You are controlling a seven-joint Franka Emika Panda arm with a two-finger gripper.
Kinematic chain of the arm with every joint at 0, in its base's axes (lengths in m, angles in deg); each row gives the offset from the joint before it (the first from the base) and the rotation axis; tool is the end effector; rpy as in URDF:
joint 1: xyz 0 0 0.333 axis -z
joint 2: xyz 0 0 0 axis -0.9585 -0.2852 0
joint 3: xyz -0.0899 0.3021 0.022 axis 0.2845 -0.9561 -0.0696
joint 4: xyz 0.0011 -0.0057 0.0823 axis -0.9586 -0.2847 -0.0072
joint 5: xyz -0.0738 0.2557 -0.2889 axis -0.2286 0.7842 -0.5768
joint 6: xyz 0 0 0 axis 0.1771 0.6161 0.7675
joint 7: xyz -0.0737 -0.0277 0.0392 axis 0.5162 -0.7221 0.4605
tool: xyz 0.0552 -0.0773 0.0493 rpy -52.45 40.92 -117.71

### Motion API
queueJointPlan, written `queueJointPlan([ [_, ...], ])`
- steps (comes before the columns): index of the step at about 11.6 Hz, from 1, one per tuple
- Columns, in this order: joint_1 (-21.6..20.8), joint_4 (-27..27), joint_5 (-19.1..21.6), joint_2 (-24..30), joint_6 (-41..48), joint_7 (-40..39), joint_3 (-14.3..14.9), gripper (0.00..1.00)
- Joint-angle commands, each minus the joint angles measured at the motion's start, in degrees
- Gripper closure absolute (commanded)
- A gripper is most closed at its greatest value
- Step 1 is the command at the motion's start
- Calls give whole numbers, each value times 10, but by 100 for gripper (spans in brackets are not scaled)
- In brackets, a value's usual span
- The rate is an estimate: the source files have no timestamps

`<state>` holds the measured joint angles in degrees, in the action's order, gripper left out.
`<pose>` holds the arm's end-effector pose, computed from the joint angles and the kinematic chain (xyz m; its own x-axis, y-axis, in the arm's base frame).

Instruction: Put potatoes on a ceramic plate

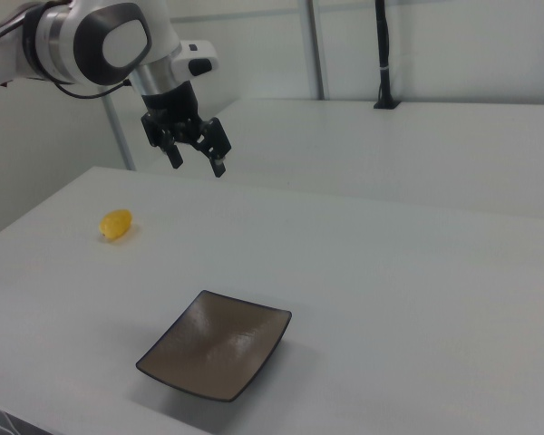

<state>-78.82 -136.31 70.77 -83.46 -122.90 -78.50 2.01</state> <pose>0.5624 0.0305 0.6143 0.9826 0.0586 0.1764 0.0635 -0.9977 -0.0220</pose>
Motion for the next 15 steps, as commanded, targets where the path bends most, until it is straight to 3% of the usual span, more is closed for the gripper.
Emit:
queueJointPlan([
  [1,-4,-9,4,-3,-26,-5,4,0],
  [9,0,4,8,-25,-21,-4,4,0],
  [12,0,8,59,-25,-10,-10,4,0],
  [15,-33,47,51,-40,-9,22,-3,0],
])
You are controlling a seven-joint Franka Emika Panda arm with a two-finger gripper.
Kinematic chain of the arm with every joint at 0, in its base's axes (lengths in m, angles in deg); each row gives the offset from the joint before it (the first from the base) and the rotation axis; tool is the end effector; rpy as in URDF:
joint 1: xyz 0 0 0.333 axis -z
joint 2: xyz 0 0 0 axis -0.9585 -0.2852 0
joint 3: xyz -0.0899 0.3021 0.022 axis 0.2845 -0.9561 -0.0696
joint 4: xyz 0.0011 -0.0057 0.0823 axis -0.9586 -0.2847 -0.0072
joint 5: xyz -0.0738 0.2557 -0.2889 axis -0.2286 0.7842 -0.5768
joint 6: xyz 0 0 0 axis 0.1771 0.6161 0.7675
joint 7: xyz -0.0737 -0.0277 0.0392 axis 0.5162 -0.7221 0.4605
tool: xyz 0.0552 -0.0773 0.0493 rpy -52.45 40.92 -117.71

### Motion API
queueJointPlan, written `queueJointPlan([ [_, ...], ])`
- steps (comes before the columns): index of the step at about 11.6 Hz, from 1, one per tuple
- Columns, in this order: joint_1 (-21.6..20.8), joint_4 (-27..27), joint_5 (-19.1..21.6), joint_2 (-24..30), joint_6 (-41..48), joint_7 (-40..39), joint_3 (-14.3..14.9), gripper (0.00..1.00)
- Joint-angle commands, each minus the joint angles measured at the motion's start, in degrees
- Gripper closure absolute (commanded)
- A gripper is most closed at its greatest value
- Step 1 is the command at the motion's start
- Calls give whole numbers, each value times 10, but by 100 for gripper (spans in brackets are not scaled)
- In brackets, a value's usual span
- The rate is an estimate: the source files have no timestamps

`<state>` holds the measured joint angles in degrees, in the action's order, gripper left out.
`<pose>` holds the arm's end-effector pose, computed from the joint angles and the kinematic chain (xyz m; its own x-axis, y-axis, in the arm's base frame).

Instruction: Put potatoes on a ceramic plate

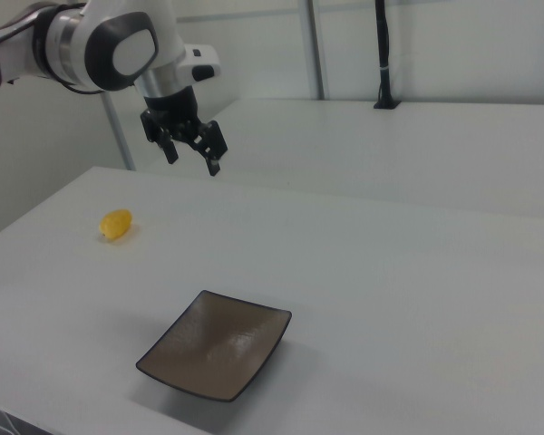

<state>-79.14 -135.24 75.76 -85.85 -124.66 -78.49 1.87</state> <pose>0.5768 0.0430 0.6034 0.9821 0.0412 0.1836 0.0616 -0.9924 -0.1065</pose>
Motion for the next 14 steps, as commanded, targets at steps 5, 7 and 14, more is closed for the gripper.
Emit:
queueJointPlan([
  [5,-90,193,-22,-150,6,94,-7,0],
  [7,-116,235,-34,-190,-29,123,-7,0],
  [14,-231,276,-88,-303,-164,285,-5,0],
])
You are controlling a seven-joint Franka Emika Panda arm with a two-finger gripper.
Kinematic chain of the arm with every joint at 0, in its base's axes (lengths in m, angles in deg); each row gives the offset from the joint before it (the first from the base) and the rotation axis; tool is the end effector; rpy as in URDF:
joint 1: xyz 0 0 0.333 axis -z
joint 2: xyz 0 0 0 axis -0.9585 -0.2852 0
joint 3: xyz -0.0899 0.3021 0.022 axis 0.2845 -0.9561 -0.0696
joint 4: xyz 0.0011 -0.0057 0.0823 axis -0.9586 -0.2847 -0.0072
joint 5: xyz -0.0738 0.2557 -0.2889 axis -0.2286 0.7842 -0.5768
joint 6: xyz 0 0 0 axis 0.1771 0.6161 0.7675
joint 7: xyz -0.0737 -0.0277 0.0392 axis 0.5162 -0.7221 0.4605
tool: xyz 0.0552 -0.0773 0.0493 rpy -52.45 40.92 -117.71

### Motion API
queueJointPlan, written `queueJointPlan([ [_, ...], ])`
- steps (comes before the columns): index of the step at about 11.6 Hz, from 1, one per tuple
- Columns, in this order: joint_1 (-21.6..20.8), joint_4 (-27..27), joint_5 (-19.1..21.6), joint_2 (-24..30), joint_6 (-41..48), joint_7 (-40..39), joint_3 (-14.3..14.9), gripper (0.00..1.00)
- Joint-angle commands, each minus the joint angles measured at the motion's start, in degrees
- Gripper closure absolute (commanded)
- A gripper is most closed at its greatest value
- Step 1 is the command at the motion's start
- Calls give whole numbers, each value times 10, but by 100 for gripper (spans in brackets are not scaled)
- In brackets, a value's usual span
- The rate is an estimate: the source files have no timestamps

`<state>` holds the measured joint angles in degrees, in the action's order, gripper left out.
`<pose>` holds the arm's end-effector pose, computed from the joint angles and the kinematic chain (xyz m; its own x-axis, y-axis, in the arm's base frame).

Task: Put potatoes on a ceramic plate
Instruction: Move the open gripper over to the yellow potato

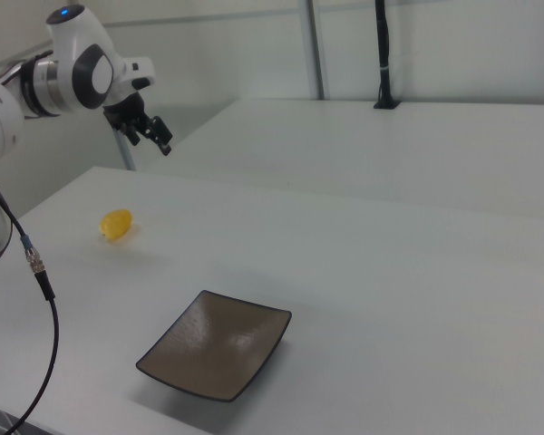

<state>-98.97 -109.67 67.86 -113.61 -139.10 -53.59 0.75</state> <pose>0.6675 0.3050 0.5382 0.9293 -0.0070 0.3692 0.0420 -0.9913 -0.1245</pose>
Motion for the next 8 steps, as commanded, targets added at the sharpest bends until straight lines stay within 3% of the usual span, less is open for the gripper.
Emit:
queueJointPlan([
  [1,-44,22,-9,-42,-28,40,7,0],
  [5,-90,22,-25,-97,-78,75,6,0],
  [8,-108,58,-37,-151,-114,110,7,0],
])
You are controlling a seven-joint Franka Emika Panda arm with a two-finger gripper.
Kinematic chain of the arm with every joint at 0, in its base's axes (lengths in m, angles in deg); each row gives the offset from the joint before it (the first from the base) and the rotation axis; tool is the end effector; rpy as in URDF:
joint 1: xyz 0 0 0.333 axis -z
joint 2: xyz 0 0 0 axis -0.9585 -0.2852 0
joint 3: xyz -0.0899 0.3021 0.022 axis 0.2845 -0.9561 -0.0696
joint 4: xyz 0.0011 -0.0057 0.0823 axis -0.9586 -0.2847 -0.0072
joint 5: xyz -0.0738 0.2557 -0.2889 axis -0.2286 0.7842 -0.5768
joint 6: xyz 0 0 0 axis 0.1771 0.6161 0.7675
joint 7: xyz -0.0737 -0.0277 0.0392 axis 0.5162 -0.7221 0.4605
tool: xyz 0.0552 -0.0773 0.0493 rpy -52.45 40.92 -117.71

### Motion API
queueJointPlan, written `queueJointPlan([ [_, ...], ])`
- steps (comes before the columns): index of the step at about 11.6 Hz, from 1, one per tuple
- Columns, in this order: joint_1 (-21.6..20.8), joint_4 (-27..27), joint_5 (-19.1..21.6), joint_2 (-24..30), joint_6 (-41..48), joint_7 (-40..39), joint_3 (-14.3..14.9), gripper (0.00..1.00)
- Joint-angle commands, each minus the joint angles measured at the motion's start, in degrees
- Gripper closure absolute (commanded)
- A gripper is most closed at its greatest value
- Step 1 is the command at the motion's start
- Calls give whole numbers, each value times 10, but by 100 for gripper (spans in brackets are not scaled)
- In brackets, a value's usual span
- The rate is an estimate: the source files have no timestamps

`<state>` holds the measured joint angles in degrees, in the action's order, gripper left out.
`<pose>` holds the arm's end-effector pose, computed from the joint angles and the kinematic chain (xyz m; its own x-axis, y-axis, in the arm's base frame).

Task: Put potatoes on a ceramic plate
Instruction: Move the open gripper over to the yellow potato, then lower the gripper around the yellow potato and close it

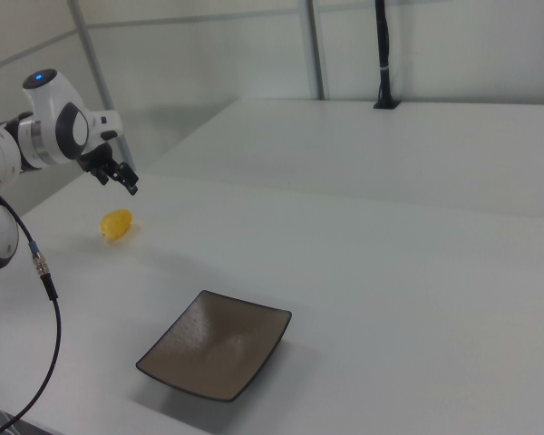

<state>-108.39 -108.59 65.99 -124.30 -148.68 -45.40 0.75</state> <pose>0.6416 0.4332 0.4275 0.9309 0.0308 0.3640 0.0900 -0.9851 -0.1468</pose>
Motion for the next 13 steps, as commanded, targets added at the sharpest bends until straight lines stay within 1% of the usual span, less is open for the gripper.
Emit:
queueJointPlan([
  [1,-20,46,-21,-53,-44,34,7,0],
  [2,-26,46,-28,-62,-58,35,7,0],
  [5,-37,46,-30,-87,-92,45,7,0],
  [10,-46,47,-74,-122,-117,67,7,0],
  [13,-47,46,-77,-132,-130,78,7,0],
])
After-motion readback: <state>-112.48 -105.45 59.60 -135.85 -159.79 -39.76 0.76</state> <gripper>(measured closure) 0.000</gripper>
